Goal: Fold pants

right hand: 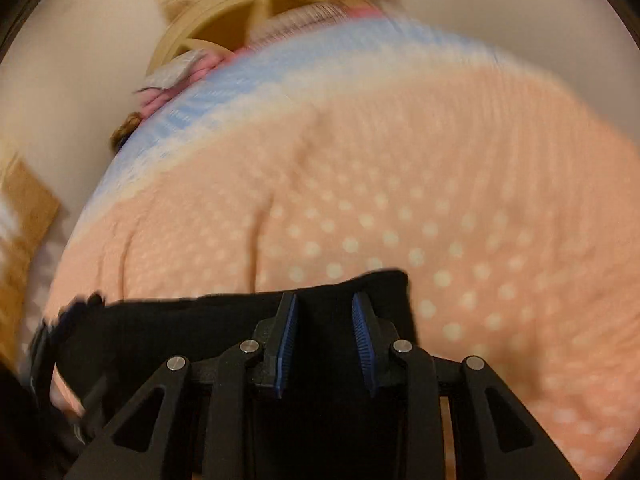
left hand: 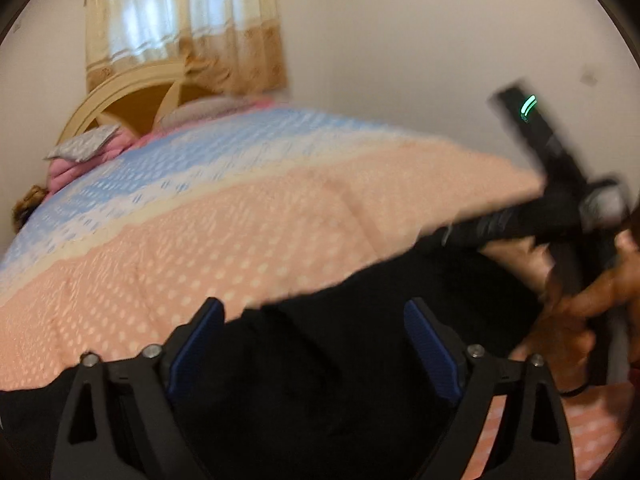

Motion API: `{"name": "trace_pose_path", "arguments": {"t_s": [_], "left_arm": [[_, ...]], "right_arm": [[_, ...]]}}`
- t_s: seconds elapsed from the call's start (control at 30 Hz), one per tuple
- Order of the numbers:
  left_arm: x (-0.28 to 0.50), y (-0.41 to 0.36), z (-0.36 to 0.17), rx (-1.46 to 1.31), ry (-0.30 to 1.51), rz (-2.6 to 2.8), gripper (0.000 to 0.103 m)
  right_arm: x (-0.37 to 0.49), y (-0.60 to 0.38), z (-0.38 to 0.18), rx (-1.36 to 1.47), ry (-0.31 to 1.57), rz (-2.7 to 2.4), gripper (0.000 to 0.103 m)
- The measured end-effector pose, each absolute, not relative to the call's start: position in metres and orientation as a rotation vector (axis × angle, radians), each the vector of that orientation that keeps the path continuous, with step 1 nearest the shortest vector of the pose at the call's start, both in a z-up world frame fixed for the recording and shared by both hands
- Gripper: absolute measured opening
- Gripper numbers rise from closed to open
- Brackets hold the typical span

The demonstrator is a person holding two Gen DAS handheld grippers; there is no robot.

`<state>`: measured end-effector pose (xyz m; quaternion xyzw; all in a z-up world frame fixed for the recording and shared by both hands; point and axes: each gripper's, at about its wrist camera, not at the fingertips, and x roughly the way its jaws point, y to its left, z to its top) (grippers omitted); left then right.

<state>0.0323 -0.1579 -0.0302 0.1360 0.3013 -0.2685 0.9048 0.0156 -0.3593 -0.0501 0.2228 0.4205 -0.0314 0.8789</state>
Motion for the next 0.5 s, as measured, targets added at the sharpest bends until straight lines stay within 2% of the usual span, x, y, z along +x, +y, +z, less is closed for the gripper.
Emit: {"name": "trace_pose_path", "arguments": {"t_s": [0.1, 0.27, 0.4, 0.5], "left_arm": [[0.071, -0.126, -0.054, 0.13, 0.807, -0.454, 0.092], [0.067, -0.106, -0.038, 0.123, 0.76, -0.42, 0.094], [0.055, -0.087, -0.031, 0.122, 0.728, -0.398, 0.094], [0.053, -0.081, -0.034, 0.125, 0.714, -0.387, 0.097]], "right_arm": [[0.025, -0.37, -0.054, 0.524, 0.804, -0.052, 0.03], [0.017, -0.371, -0.056, 0.533, 0.746, -0.043, 0.031], [-0.009, -0.376, -0.037, 0.634, 0.63, -0.008, 0.031], [-0.035, -0.349, -0.015, 0.524, 0.584, 0.029, 0.031]]}}
